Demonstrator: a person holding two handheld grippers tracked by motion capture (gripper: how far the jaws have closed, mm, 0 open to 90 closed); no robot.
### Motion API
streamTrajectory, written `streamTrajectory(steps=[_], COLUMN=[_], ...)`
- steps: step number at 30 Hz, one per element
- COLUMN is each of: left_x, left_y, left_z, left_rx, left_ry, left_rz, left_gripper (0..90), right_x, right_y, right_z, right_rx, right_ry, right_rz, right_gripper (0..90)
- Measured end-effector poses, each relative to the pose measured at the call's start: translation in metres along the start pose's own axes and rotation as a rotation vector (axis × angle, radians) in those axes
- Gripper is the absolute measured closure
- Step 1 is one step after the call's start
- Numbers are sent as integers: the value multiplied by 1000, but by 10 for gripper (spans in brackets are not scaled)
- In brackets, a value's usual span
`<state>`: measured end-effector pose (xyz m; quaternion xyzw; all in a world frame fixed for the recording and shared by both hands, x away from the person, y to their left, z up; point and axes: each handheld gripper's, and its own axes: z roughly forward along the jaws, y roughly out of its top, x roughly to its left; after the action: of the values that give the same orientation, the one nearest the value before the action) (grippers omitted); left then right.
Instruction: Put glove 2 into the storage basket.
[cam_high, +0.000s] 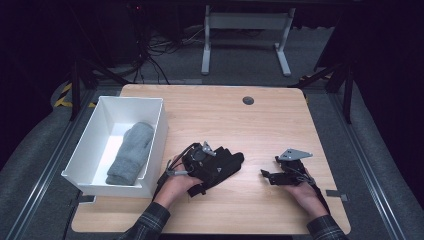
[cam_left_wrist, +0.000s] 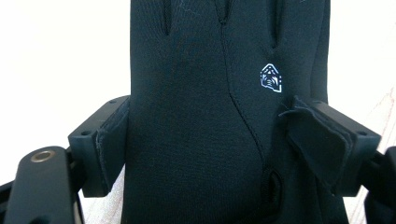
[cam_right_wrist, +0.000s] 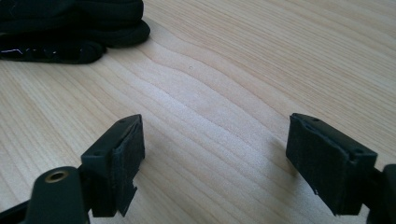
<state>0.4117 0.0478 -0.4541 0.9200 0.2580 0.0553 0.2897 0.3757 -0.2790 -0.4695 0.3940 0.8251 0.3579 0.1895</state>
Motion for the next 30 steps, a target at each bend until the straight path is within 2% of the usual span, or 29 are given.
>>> streamTrajectory(steps=[3, 6, 8, 10, 12, 13, 15, 19, 22, 24, 28, 30], left_x=[2, 2, 0, -1, -1, -2, -3, -5, -8, -9, -12, -12], left_y=[-2, -2, -1, 0, 0, 1, 3, 6, 11, 13, 22, 24], left_z=[1, -2, -4, -5, -5, -6, -7, -12, -23, -31, -48, -54], left_rx=[-8, -7, -1, 5, 7, 22, 35, 15, -9, -34, -53, -61], left_ry=[-21, -31, -47, -78, -83, -85, -89, -95, -107, -124, -106, -113], left_rz=[-26, -14, 0, -6, -13, -30, -45, -76, -96, -124, -139, -146], left_gripper=[182, 263, 357, 520, 602, 629, 649, 661, 663, 663, 663, 662], right_x=[0, 0, 0, 0, 0, 0, 0, 0, 0, 0, 0, 1], right_y=[0, 0, 0, 0, 0, 0, 0, 0, 0, 0, 0, 0], right_z=[0, 0, 0, 0, 0, 0, 0, 0, 0, 0, 0, 0], right_rx=[0, 0, 0, 0, -1, -1, 0, -1, -1, 1, 1, 1], right_ry=[1, 1, 1, 1, 0, 0, -1, -1, -1, -2, -2, -1], right_rz=[0, 0, 0, 0, 0, 0, 0, -1, -1, 0, -1, 0], right_gripper=[200, 200, 200, 200, 200, 200, 200, 200, 200, 201, 202, 202])
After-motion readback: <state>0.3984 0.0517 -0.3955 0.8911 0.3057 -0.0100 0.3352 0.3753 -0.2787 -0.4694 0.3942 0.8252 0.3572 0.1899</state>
